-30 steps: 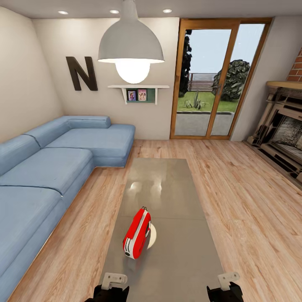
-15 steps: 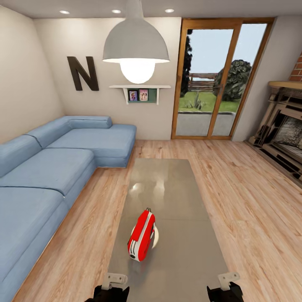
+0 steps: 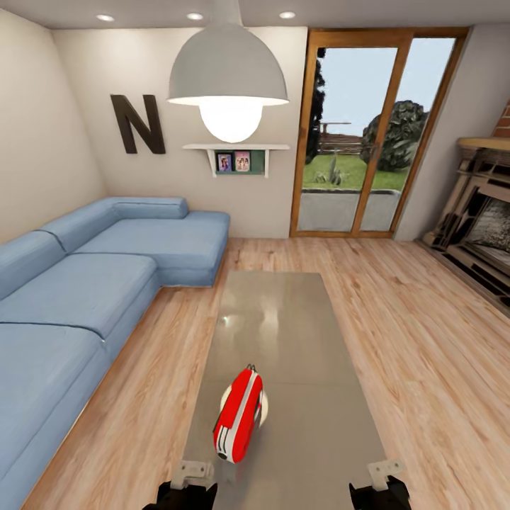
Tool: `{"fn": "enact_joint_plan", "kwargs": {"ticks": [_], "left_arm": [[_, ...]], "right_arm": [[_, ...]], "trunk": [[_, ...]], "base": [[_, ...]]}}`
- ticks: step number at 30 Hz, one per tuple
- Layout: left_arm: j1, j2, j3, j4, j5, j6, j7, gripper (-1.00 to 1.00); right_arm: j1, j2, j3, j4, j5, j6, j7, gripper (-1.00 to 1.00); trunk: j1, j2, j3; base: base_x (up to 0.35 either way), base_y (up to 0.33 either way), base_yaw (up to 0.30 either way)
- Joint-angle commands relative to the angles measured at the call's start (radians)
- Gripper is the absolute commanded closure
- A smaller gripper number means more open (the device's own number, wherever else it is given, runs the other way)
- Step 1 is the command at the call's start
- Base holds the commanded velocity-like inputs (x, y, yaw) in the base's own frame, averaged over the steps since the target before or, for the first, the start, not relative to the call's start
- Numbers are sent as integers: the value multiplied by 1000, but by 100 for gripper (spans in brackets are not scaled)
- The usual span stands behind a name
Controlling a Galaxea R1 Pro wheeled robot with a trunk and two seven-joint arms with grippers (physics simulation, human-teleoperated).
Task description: Turn on the radio receiver that's on the table in the living room.
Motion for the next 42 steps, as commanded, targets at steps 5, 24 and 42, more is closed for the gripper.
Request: {"fn": "enact_joint_plan", "kwargs": {"ticks": [5, 24, 42], "left_arm": [[0, 0, 1, 0, 0, -1, 3, -100], [1, -1, 4, 0, 1, 5, -1, -100], [1, -1, 5, 0, 1, 3, 0, -100]], "right_arm": [[0, 0, 0, 0, 0, -1, 0, -100], [0, -1, 0, 0, -1, -2, 1, -100], [0, -2, 0, 0, -3, -2, 0, -100]], "trunk": [[0, 0, 0], [0, 0, 0], [0, 0, 0]], "base": [[133, 0, 0], [4, 56, 0], [0, 21, 0]]}}
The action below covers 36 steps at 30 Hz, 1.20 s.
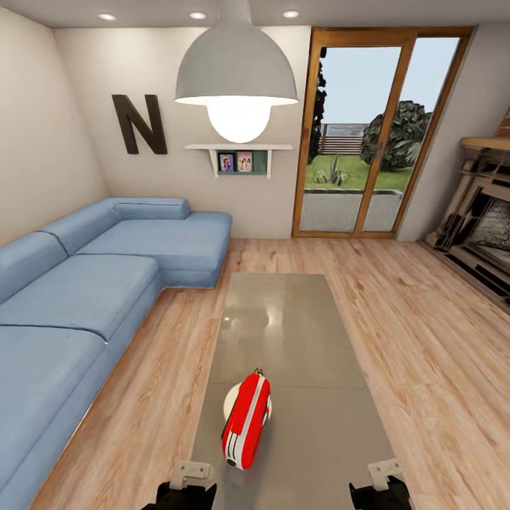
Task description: Turn on the radio receiver that's on the table in the living room.
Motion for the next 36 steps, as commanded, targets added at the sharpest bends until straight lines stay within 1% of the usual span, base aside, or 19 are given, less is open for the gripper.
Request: {"fn": "enact_joint_plan", "kwargs": {"ticks": [1, 15, 19, 24, 36], "left_arm": [[0, 0, 0, 0, 0, 0, 0, -100], [0, 1, 0, 0, 1, -1, 1, -100], [-1, -1, 0, 0, 1, -2, 2, -100], [0, -1, -1, 0, 0, -2, 1, -100], [0, -1, -1, 3, 3, -2, 2, -100]], "right_arm": [[0, 0, 0, 0, 0, 0, 0, -100], [0, -1, 2, 0, 1, 5, 4, -100], [0, 0, 5, 0, -1, 59, 9, -100], [0, 2, 9, 0, -1, 93, 12, -100], [0, 2, 14, 3, 4, 93, 12, -100]], "trunk": [[0, 0, 0], [0, 0, 0], [0, 0, 0], [0, 0, 0], [0, 0, 0]], "base": [[0, 0, 0], [0, 0, 0], [0, 0, 0], [0, 0, 0], [0, 0, 0]]}}
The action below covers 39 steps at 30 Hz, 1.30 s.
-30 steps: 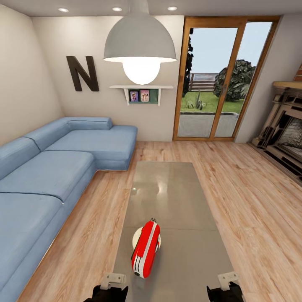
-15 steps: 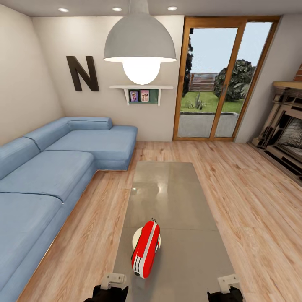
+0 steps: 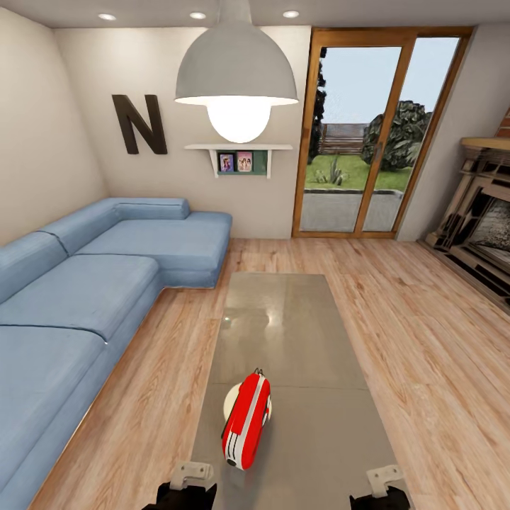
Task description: Turn on the radio receiver that's on the table in the living room.
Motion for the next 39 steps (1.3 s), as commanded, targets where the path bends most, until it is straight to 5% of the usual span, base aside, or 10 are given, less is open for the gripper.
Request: {"fn": "enact_joint_plan", "kwargs": {"ticks": [1, 15, 22, 24, 27, 37, 39], "left_arm": [[0, 0, 0, 2, 0, 0, 0, -100], [-1, 6, 0, -10, -14, -2, 10, -100], [-3, 40, 5, -19, -14, -3, 9, -100], [-4, 51, 7, -19, -14, -3, 8, -100], [-4, 91, 18, -20, -12, -3, 5, -100], [-5, 108, 80, -70, -9, -3, 2, -100], [-5, 109, 83, -76, -9, -4, 2, -100]], "right_arm": [[0, 0, 0, 0, 0, 1, 0, -100], [-3, -3, -8, -12, 5, 2, -16, -100], [-111, 4, -3, -26, 1, 18, -2, -100], [-132, 12, 1, -29, 2, 39, -1, -100], [-197, 56, 49, -44, 7, 169, -6, -100], [-221, 82, 76, -241, 4, 271, -14, -100], [-222, 107, 77, -263, 5, 282, -17, -100]], "trunk": [[0, 0, 0], [0, 0, 0], [0, 0, 0], [0, 0, 0], [0, 0, 0], [0, 0, 0], [0, 0, 0]], "base": [[0, 0, 0], [0, 0, 0], [0, 0, 0], [0, 0, 0], [0, 0, 0], [0, 0, 0], [0, 0, 0]]}}
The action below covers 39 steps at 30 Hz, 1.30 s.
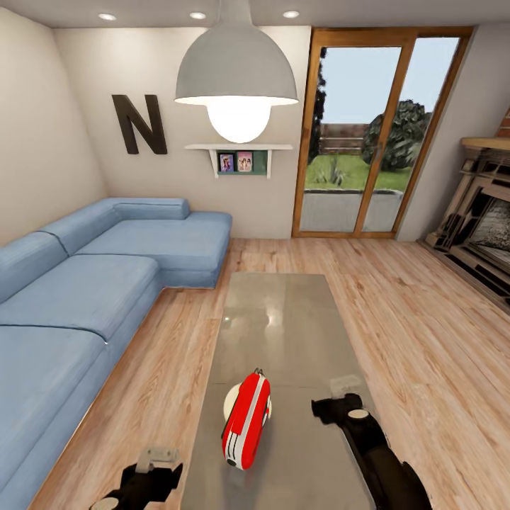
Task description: Turn on the radio receiver that's on the table in the living room.
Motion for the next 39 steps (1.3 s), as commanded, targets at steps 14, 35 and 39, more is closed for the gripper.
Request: {"fn": "enact_joint_plan", "kwargs": {"ticks": [14, 35, 39], "left_arm": [[0, 3, 6, -5, -2, -1, 4, -100], [-1, -1, -1, -23, 6, -7, -4, -100], [-1, -5, 0, -30, 15, -7, -10, -100]], "right_arm": [[0, 90, 16, -160, 64, 45, 8, -100], [10, 85, 62, -111, 73, 74, 18, -100], [11, 84, 60, -104, 71, 82, 16, -100]], "trunk": [[0, 0, 0], [0, 0, 0], [0, 0, 0]], "base": [[0, 0, 0], [0, 0, 0], [0, 0, 0]]}}
